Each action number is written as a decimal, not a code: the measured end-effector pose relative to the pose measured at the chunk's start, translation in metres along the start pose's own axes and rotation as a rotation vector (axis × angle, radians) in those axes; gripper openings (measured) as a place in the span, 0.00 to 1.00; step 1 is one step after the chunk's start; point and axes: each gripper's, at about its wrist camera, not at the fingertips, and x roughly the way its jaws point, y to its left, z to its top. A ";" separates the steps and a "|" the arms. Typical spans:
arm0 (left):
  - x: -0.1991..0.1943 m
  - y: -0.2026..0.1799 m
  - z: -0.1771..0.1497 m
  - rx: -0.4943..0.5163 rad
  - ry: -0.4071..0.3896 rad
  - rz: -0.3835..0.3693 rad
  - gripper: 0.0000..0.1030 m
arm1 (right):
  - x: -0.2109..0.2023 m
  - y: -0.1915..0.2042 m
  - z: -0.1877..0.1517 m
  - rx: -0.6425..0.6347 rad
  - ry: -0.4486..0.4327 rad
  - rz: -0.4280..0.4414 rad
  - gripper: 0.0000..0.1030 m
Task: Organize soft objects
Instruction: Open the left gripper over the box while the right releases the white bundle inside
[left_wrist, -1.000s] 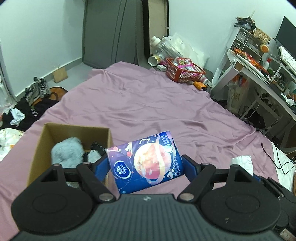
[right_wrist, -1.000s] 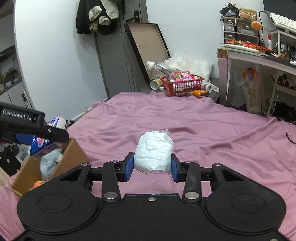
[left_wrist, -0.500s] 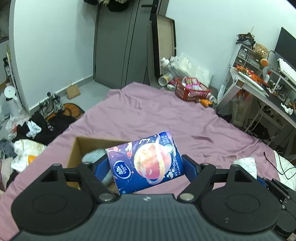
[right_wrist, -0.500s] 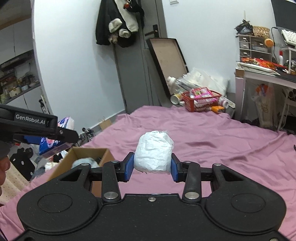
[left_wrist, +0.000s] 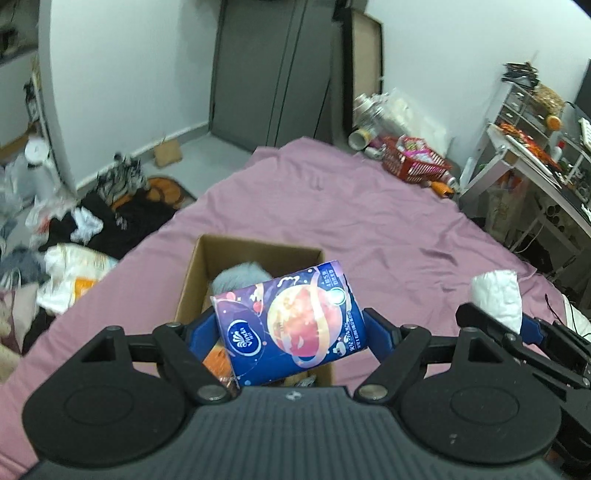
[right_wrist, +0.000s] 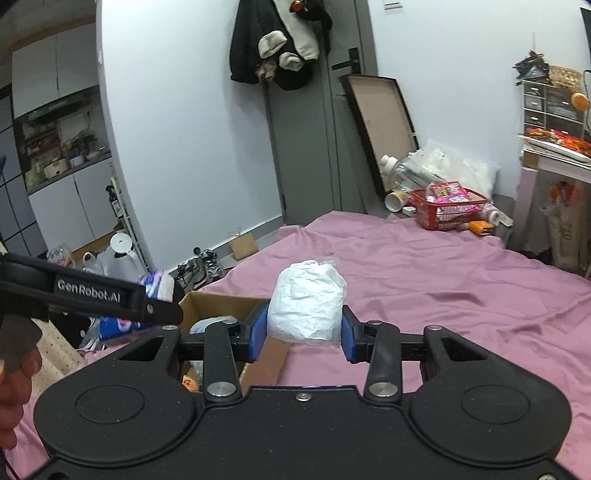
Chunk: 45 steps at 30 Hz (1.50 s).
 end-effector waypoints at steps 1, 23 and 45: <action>0.001 0.004 -0.001 -0.012 0.004 0.001 0.78 | 0.002 0.004 -0.001 -0.008 -0.001 0.001 0.38; 0.029 0.075 -0.004 -0.237 0.110 0.018 0.81 | 0.060 0.061 -0.016 -0.043 0.103 0.099 0.39; 0.037 0.067 -0.004 -0.186 0.149 0.035 0.81 | 0.054 0.029 -0.032 -0.015 0.183 -0.008 0.80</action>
